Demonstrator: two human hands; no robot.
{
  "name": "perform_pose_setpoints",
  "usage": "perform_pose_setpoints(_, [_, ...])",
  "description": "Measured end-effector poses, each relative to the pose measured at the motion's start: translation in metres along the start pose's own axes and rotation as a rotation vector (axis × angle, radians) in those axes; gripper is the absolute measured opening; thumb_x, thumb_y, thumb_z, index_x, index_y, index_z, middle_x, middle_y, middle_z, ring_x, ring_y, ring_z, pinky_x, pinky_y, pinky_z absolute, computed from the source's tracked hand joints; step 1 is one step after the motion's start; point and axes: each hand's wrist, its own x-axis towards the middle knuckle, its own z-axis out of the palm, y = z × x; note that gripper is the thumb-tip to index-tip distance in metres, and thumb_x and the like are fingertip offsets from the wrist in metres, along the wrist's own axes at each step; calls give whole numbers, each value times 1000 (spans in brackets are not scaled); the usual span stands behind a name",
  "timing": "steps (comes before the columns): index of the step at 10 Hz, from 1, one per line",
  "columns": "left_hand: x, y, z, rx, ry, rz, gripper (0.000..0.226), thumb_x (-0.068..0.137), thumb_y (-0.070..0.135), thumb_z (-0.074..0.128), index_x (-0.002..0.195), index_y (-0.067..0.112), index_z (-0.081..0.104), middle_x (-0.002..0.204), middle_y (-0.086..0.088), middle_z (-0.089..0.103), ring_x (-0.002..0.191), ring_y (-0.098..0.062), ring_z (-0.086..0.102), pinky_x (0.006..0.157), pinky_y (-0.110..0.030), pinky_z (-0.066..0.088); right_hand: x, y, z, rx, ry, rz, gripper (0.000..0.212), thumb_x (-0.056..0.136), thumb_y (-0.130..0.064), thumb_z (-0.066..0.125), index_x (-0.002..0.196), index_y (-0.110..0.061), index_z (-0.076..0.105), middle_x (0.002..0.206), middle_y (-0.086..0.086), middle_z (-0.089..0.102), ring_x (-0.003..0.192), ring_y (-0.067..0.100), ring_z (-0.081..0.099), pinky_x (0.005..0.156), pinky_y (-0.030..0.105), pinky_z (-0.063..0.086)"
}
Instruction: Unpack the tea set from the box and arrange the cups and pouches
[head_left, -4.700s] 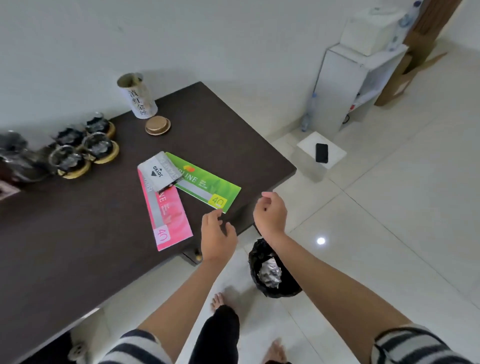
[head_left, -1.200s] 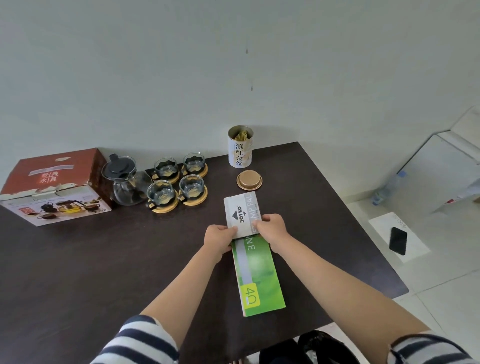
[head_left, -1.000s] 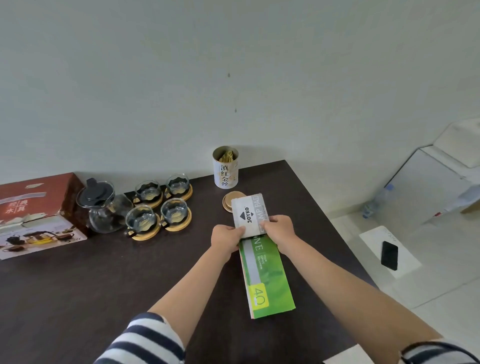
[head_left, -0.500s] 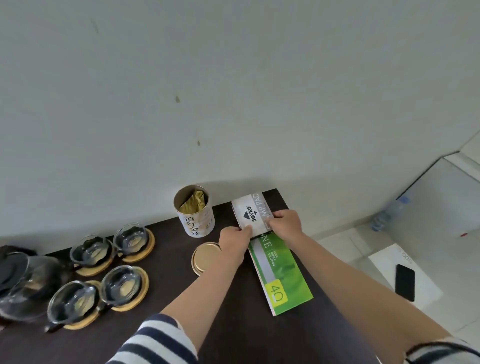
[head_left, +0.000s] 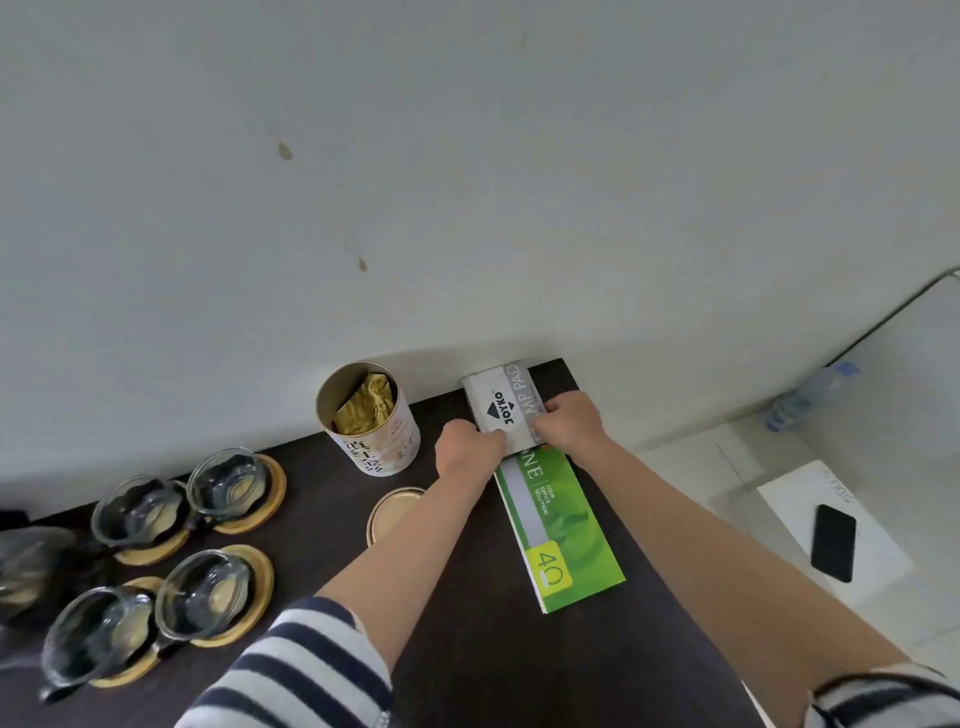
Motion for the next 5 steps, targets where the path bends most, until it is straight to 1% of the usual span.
perform_pose_setpoints(1, [-2, 3, -2, -54, -63, -11, 8, 77, 10, 55, 75, 5, 61, 72, -13, 60, 76, -30, 63, 46, -24, 34, -2, -1, 0, 13, -8, 23, 37, 72, -6, 62, 48, -15, 35, 49, 2, 35, 49, 20, 35, 45, 26, 24])
perform_pose_setpoints(2, [-7, 7, -5, -110, -147, -49, 30, 81, 10, 50, 105, -6, 61, 108, -23, 62, 102, -35, 60, 64, -34, 52, -7, -4, 2, 16, 24, 24, 38, 75, -4, 58, 49, -15, 33, 51, 1, 33, 48, 19, 32, 46, 27, 21])
perform_pose_setpoints(3, [-18, 8, -12, -140, -204, -20, 27, 85, 13, 50, 107, -1, 58, 112, -21, 61, 93, -29, 60, 58, -26, 41, -16, -4, 5, 2, 76, -18, 37, 79, -7, 56, 51, -14, 35, 51, -1, 35, 46, 17, 32, 43, 28, 20])
perform_pose_setpoints(4, [-32, 9, -22, -172, -243, 11, 26, 88, 14, 50, 108, -1, 57, 97, -13, 56, 79, -18, 54, 53, -23, 32, -31, -8, 5, 34, 81, -3, 22, 81, -8, 53, 61, -11, 45, 58, 0, 44, 52, 16, 41, 44, 26, 24])
perform_pose_setpoints(5, [-47, 9, -32, -166, -214, 55, 14, 90, 17, 51, 97, 5, 53, 86, -4, 50, 71, -11, 45, 56, -24, 33, -46, -16, 1, 92, 99, -9, 26, 81, -7, 53, 62, -15, 38, 63, -1, 41, 53, 13, 39, 45, 25, 22])
